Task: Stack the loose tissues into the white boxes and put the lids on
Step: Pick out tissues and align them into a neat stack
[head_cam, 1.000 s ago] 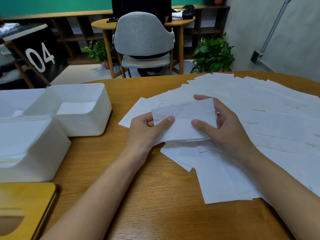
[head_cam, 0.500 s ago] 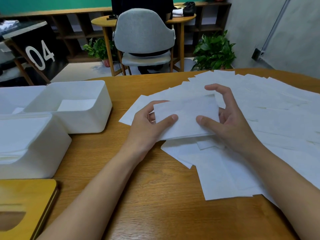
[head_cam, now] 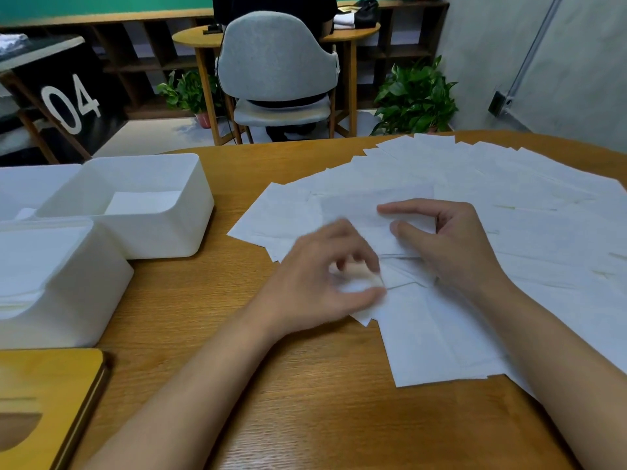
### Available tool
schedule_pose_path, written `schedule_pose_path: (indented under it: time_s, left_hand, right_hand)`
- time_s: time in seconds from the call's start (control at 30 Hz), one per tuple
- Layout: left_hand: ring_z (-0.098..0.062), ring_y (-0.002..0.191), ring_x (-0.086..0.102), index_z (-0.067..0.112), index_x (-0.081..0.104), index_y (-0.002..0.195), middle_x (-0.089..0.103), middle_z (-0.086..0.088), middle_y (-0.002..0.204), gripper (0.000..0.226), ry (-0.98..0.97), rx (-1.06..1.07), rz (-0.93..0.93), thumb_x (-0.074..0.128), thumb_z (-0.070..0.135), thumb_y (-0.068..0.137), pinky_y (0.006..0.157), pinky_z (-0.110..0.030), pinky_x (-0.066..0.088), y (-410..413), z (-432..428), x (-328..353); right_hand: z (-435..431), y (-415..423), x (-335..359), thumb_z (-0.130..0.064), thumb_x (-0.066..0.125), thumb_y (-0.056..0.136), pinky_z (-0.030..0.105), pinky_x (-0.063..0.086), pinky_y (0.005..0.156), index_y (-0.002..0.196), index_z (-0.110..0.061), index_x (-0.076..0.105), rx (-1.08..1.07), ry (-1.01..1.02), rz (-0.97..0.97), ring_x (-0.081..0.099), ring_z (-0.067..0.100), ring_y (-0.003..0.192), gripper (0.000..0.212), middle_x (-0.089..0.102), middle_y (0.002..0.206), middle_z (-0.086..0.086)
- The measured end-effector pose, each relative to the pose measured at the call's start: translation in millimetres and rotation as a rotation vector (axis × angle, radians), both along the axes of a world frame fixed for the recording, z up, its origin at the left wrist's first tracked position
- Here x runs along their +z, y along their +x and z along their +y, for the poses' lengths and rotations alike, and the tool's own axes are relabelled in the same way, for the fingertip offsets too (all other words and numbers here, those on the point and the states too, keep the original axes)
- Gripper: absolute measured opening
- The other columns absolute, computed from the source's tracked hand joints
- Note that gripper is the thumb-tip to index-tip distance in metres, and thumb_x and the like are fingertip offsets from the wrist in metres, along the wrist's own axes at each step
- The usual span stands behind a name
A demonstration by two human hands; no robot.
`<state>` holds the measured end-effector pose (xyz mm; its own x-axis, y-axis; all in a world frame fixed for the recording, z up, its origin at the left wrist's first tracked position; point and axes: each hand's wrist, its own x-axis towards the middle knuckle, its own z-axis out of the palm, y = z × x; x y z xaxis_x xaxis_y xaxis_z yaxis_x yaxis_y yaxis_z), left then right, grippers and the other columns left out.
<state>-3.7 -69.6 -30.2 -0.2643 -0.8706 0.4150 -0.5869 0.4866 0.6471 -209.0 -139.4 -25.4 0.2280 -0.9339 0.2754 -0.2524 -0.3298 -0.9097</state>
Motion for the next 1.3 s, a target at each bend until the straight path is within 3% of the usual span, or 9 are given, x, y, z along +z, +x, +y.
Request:
schedule_pose_path:
  time_s: [0.23, 0.33, 0.5, 0.67, 0.8, 0.9, 0.97, 1.17, 1.3]
  left_hand:
    - [-0.002, 0.094, 0.056, 0.038, 0.082, 0.107, 0.06, 0.016, 0.108, 0.039, 0.447, -0.216, -0.112, 0.097, 0.035, 0.071, 0.074, -0.011, 0.037, -1.3, 6.9, 6.4]
    - [0.005, 0.092, 0.053, 0.034, 0.084, 0.107, 0.057, 0.015, 0.11, 0.034, 0.455, -0.266, -0.121, 0.095, 0.031, 0.075, 0.075, -0.009, 0.036, -2.0, 8.3, 7.1]
    - [-0.01, 0.107, 0.059, 0.033, 0.085, 0.098, 0.062, 0.014, 0.107, 0.013, 0.358, -0.26, -0.119, 0.087, 0.035, 0.086, 0.078, -0.022, 0.042, -8.4, 8.2, -1.7]
    - [-0.013, 0.114, 0.064, 0.02, 0.082, 0.093, 0.071, 0.013, 0.11, 0.003, 0.35, -0.225, 0.046, 0.082, 0.023, 0.091, 0.096, -0.031, 0.048, -4.1, 5.7, 2.6]
    - [-0.008, 0.093, 0.069, 0.015, 0.078, 0.098, 0.078, 0.006, 0.1, 0.004, 0.353, -0.131, 0.181, 0.075, 0.016, 0.097, 0.086, -0.036, 0.051, 8.8, -0.4, 10.3]
    - [-0.035, 0.09, 0.068, 0.013, 0.078, 0.098, 0.075, -0.015, 0.094, 0.003, 0.346, -0.082, 0.273, 0.075, 0.013, 0.097, 0.086, -0.044, 0.053, 16.2, -4.0, 10.4]
    - [-0.043, 0.091, 0.066, 0.012, 0.078, 0.097, 0.071, -0.026, 0.093, 0.003, 0.357, -0.084, 0.323, 0.075, 0.013, 0.097, 0.087, -0.043, 0.054, 19.0, -5.1, 10.4]
    - [-0.031, 0.096, 0.072, 0.0, 0.079, 0.1, 0.079, -0.013, 0.098, 0.008, 0.388, -0.083, 0.435, 0.072, 0.003, 0.096, 0.084, -0.023, 0.055, 19.6, -5.0, 8.5]
    - [-0.038, 0.101, 0.072, -0.001, 0.08, 0.101, 0.079, -0.019, 0.099, 0.012, 0.416, -0.08, 0.477, 0.076, 0.006, 0.093, 0.092, -0.038, 0.056, 21.7, -6.0, 7.1]
  right_hand:
    - [-1.2, -0.6, -1.6, -0.002, 0.069, 0.094, 0.034, 0.049, 0.11, 0.106, -0.028, 0.082, 0.003, 0.002, 0.004, 0.068, 0.0, 0.114, 0.031, 0.078, 0.11, -0.019]
    - [-1.0, -0.3, -1.6, -0.003, 0.069, 0.095, 0.031, 0.048, 0.11, 0.106, -0.028, 0.082, 0.007, 0.001, 0.012, 0.066, -0.003, 0.116, 0.03, 0.078, 0.111, -0.02]
    - [-1.2, -0.3, -3.0, -0.004, 0.069, 0.095, 0.029, 0.047, 0.11, 0.107, -0.028, 0.082, 0.036, -0.01, 0.035, 0.065, -0.004, 0.116, 0.03, 0.077, 0.111, -0.019]
    - [-2.8, -1.9, -2.2, -0.001, 0.064, 0.097, 0.031, 0.048, 0.111, 0.11, -0.027, 0.081, 0.054, -0.008, 0.033, 0.064, -0.003, 0.118, 0.034, 0.077, 0.114, -0.02]
    - [0.0, 0.0, -0.7, 0.002, 0.059, 0.098, 0.032, 0.047, 0.11, 0.111, -0.026, 0.082, 0.094, 0.042, -0.026, 0.064, -0.001, 0.119, 0.038, 0.076, 0.118, -0.017]
    - [2.3, 1.1, 2.9, -0.002, 0.056, 0.1, 0.027, 0.047, 0.102, 0.108, -0.024, 0.082, 0.108, 0.099, -0.096, 0.066, 0.001, 0.115, 0.036, 0.077, 0.116, -0.015]
    - [3.1, 1.7, 4.4, -0.005, 0.055, 0.101, 0.017, 0.046, 0.093, 0.106, -0.023, 0.082, 0.109, 0.109, -0.093, 0.067, -0.001, 0.109, 0.033, 0.077, 0.113, -0.015]
    - [4.4, 2.7, 7.8, -0.016, 0.058, 0.104, 0.005, 0.043, 0.086, 0.105, -0.02, 0.083, 0.076, 0.11, -0.091, 0.066, -0.004, 0.107, 0.025, 0.078, 0.11, -0.016]
    - [7.9, 2.7, 10.6, -0.023, 0.059, 0.104, 0.025, 0.05, 0.092, 0.105, -0.024, 0.083, 0.084, 0.136, -0.081, 0.066, -0.005, 0.109, 0.024, 0.077, 0.111, -0.018]
